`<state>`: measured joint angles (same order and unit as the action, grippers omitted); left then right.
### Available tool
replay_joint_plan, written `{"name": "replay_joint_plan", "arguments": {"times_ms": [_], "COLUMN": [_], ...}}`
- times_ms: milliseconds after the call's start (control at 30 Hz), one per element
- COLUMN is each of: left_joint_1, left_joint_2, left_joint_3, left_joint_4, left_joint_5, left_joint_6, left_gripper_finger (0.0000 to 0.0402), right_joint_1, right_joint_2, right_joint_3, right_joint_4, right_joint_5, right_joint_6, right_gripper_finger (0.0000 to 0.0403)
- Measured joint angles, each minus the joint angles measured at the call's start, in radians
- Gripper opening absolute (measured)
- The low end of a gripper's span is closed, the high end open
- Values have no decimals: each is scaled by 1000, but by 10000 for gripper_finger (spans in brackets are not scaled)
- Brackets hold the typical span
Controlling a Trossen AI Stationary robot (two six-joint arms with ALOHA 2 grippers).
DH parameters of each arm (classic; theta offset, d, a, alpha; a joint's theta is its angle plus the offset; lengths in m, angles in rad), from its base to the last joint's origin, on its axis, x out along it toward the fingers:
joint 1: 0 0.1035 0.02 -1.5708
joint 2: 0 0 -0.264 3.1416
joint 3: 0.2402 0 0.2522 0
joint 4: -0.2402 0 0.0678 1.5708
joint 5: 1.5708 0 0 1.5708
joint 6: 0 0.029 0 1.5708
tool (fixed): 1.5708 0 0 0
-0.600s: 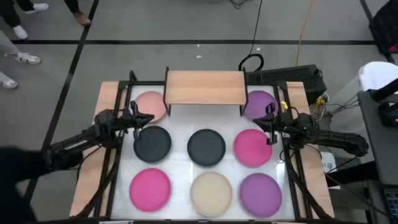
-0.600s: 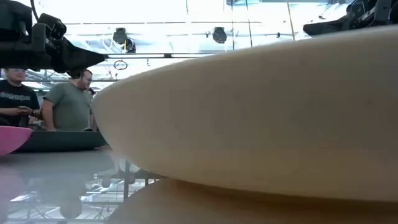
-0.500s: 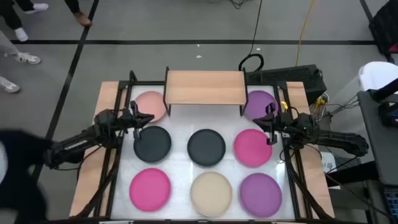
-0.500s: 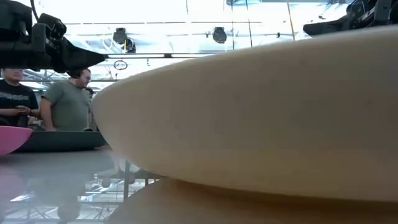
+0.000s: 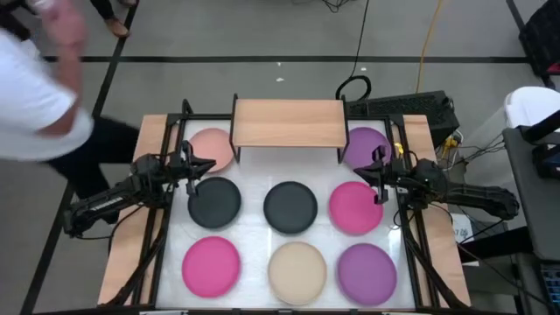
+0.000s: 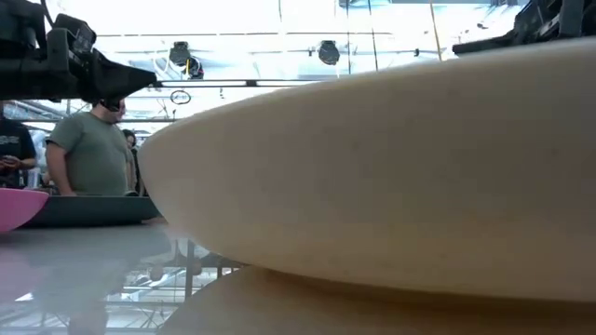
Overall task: Place and stack plates onto a shelf
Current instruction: Put the right pink plate on the shelf
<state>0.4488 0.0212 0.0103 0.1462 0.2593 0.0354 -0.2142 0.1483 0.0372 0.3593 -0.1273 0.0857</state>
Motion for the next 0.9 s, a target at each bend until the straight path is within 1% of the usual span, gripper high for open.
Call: {"name": "replay_joint_plan", "arguments": {"times_ms": [133,233,300,433,533,700,800,900], "left_joint_1": [0,0,0,-14,-40,-99,-133,-157], "left_joint_2": [7,30,54,115,162,239,278,311], "left_joint_3": [0,0,0,0,1,1,1,1], "left_joint_4": [3,2,5,41,80,170,233,304], "left_joint_5": [0,0,1,10,10,10,0,-6], "left_joint_6": [12,13,13,11,13,11,15,25], "left_gripper_finger": [35,35,35,35,35,35,35,35], "right_joint_1": [0,0,-1,0,0,0,0,0], "right_joint_2": [55,108,159,268,355,483,550,614], "right_joint_3": [81,146,173,228,286,394,450,487], "right_joint_4": [-182,-266,-306,-360,-458,-631,-742,-809], "right_joint_5": [9,60,79,75,69,-12,-2,20], "right_joint_6": [-20,-22,-23,-53,-60,-86,-70,-41], "right_gripper_finger": [6,6,6,15,39,105,138,155]}}
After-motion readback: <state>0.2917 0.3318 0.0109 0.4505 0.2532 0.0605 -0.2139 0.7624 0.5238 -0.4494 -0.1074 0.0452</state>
